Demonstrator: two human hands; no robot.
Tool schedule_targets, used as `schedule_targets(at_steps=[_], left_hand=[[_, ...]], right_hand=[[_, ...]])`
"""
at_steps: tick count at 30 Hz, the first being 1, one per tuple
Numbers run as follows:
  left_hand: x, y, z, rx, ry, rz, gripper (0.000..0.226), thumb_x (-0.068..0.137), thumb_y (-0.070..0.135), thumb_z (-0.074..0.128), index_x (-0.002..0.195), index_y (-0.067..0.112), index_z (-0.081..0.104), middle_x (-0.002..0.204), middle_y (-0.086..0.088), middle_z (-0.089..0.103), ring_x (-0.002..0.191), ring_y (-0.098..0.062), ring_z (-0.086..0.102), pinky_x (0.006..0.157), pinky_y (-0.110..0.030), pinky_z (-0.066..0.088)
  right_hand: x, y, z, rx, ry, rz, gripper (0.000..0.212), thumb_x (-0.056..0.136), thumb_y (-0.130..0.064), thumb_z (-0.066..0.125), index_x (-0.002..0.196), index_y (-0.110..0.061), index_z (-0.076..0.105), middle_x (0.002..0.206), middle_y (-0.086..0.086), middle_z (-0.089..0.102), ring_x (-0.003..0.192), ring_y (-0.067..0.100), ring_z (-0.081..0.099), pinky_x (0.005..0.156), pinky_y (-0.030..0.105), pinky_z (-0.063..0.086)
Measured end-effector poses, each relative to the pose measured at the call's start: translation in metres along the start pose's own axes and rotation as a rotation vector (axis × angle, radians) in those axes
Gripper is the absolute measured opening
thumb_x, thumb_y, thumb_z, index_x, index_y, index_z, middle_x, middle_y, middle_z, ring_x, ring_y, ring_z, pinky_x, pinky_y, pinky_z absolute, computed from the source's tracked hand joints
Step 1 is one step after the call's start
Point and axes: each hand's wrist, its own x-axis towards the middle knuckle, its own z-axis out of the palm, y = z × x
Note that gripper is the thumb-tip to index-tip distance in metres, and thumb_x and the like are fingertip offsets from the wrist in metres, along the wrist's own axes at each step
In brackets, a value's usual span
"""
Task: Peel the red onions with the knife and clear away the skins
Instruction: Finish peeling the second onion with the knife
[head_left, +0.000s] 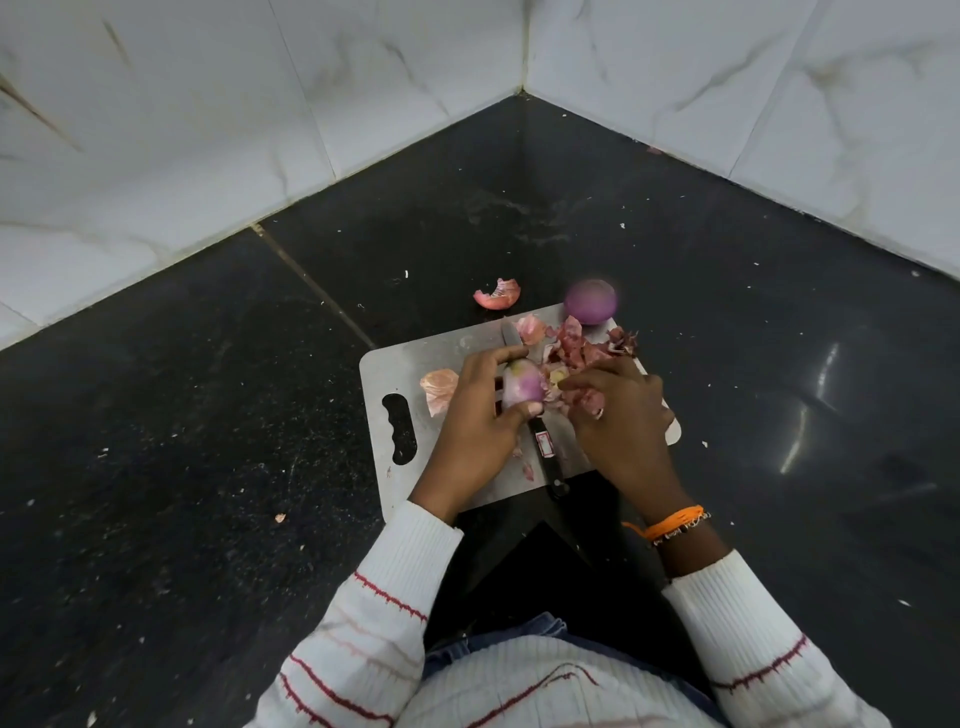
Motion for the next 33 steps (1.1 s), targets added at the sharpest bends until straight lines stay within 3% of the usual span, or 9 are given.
schedule_targets(at_steps=[5,9,13,16,24,26,28,30,33], left_hand=[[0.001,-0.004,-0.002,-0.048,-0.01,-0.026,0.047,0.083,0.004,0.063,0.124,0.021,0.047,0.128,0.002,0.051,0.118,-0.011,0.048,0.098,-0.024,0.042],[0.002,-0.006,-0.001,-0.034,-0.011,-0.022,0.047,0.083,0.004,0.063,0.123,0.022,0.047,0.128,0.002,0.051,0.119,-0.012,0.047,0.097,-0.023,0.042],[0.002,-0.006,0.0,0.009,-0.034,0.011,0.048,0.081,0.001,0.065,0.119,0.023,0.047,0.123,0.004,0.051,0.117,-0.012,0.048,0.1,-0.032,0.044],[0.003,-0.006,0.001,0.031,-0.064,0.031,0.049,0.08,0.0,0.065,0.121,0.019,0.048,0.121,0.005,0.051,0.116,-0.012,0.049,0.101,-0.035,0.044],[0.002,-0.01,0.006,0.084,-0.055,-0.008,0.045,0.083,0.008,0.064,0.124,0.019,0.049,0.124,0.001,0.052,0.115,-0.014,0.049,0.101,-0.038,0.044],[0.003,-0.012,0.004,0.054,-0.025,-0.061,0.044,0.085,0.009,0.062,0.125,0.02,0.048,0.124,0.0,0.051,0.114,-0.017,0.05,0.097,-0.043,0.046],[0.003,-0.012,0.0,-0.001,0.021,-0.114,0.043,0.086,0.009,0.061,0.125,0.021,0.048,0.123,0.002,0.051,0.11,-0.014,0.051,0.096,-0.038,0.047],[0.003,-0.01,-0.004,-0.054,0.067,-0.15,0.043,0.086,0.009,0.062,0.125,0.021,0.049,0.119,0.006,0.053,0.107,-0.009,0.051,0.093,-0.028,0.046],[0.004,-0.007,-0.007,-0.135,0.125,-0.195,0.04,0.084,0.015,0.066,0.12,0.024,0.051,0.112,0.011,0.055,0.106,-0.007,0.053,0.093,-0.032,0.048]], right_hand=[[0.005,0.005,0.003,0.047,0.002,0.008,0.014,0.082,-0.01,0.062,0.089,-0.02,0.068,0.105,-0.003,0.057,0.104,0.021,0.05,0.088,0.035,0.027],[0.007,0.008,0.006,0.153,-0.016,-0.041,0.021,0.085,-0.008,0.056,0.094,-0.022,0.07,0.104,-0.002,0.062,0.097,0.022,0.057,0.086,0.046,0.046],[0.005,-0.004,0.002,0.412,-0.025,0.006,0.02,0.091,-0.019,0.054,0.103,-0.015,0.069,0.098,-0.005,0.061,0.093,0.011,0.056,0.079,0.026,0.041],[0.003,-0.007,0.003,0.552,-0.022,0.058,0.015,0.089,-0.02,0.058,0.097,-0.016,0.069,0.096,-0.005,0.065,0.089,0.007,0.059,0.075,0.018,0.043],[0.003,-0.009,0.005,0.522,-0.003,-0.045,0.011,0.09,-0.006,0.053,0.085,-0.015,0.058,0.083,-0.013,0.053,0.079,0.0,0.051,0.067,0.002,0.037],[0.004,-0.008,0.006,0.535,0.037,-0.07,0.009,0.092,-0.006,0.049,0.088,-0.012,0.056,0.088,-0.006,0.054,0.085,0.009,0.052,0.075,0.012,0.04],[0.006,-0.004,0.005,0.579,0.054,-0.022,0.009,0.094,-0.01,0.047,0.094,-0.011,0.056,0.098,0.003,0.057,0.091,0.015,0.053,0.08,0.024,0.044],[0.007,0.0,0.003,0.598,0.061,0.009,0.007,0.092,-0.012,0.05,0.093,-0.013,0.057,0.099,0.002,0.058,0.089,0.012,0.055,0.077,0.019,0.045],[0.007,0.005,0.001,0.542,0.073,0.015,0.008,0.083,-0.007,0.063,0.088,-0.012,0.061,0.092,0.0,0.062,0.082,0.012,0.058,0.074,0.025,0.049]])
